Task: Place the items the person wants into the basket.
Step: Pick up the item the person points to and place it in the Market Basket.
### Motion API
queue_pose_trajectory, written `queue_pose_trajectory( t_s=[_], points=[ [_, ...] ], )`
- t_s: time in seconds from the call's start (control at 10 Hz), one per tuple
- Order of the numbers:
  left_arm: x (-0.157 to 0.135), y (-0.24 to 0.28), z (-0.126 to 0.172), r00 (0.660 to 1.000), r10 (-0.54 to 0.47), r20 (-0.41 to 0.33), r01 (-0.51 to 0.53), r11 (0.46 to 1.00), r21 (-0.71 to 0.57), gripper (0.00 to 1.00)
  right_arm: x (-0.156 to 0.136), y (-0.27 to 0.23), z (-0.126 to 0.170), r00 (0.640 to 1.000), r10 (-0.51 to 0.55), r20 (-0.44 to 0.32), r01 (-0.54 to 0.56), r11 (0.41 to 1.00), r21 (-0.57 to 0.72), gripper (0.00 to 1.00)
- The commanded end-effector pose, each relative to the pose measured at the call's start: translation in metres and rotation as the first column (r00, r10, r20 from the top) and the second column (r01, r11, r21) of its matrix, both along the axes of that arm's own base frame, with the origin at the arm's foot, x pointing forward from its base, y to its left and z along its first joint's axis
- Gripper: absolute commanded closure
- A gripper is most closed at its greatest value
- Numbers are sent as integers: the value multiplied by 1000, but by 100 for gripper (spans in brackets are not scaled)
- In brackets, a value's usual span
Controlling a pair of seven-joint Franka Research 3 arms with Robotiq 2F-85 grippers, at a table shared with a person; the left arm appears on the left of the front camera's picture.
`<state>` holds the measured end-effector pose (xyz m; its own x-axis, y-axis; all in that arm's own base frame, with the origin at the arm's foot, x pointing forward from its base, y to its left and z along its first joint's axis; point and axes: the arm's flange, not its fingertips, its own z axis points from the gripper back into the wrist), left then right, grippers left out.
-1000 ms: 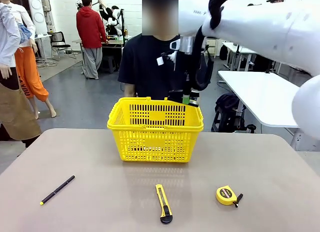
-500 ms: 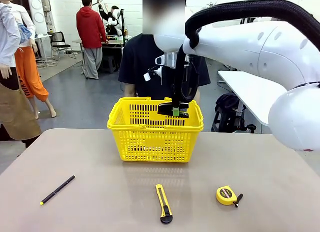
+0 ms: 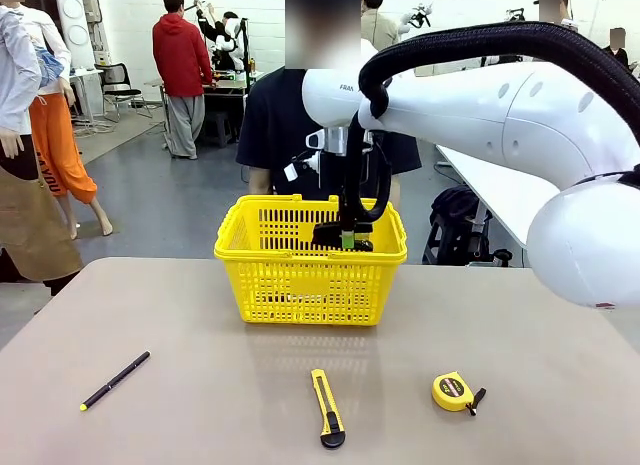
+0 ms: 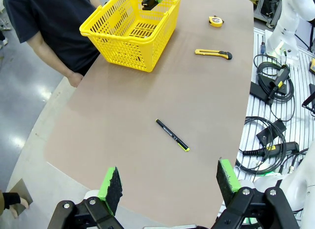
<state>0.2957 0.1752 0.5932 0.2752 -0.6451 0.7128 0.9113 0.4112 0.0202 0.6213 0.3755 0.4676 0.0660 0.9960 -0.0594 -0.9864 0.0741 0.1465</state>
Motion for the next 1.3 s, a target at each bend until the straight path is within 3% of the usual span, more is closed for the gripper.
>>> queue_pose_trajectory(
  t_s=[0.0, 0.4, 0.5, 0.6, 0.7, 1.0, 1.2],
  points=[
    [0, 1, 0, 1000, -15, 18, 16, 1000, -18, 0, 3, -3, -8, 1000, 24, 8, -24, 999, -27, 64],
    [0, 1, 0, 1000, -15, 18, 16, 1000, -18, 0, 4, -2, -14, 999, 40, -9, -41, 998, -44, 64],
    [0, 1, 0, 1000, -15, 18, 16, 1000, -18, 0, 3, -3, -13, 999, 44, -15, -45, 998, -47, 41],
    [0, 1, 0, 1000, -15, 18, 16, 1000, -18, 0, 2, -2, -12, 999, 50, -13, -50, 998, -49, 6],
    [0, 1, 0, 1000, -15, 18, 16, 1000, -18, 0, 3, -2, -13, 999, 47, -11, -48, 998, -48, 0],
    [0, 1, 0, 1000, -15, 18, 16, 1000, -18, 0, 2, -2, -11, 999, 43, -8, -43, 998, -47, 0],
    [0, 1, 0, 1000, -15, 18, 16, 1000, -18, 0, -5, -7, 8, 1000, 9, 22, -8, 1000, -23, 0]
  ],
)
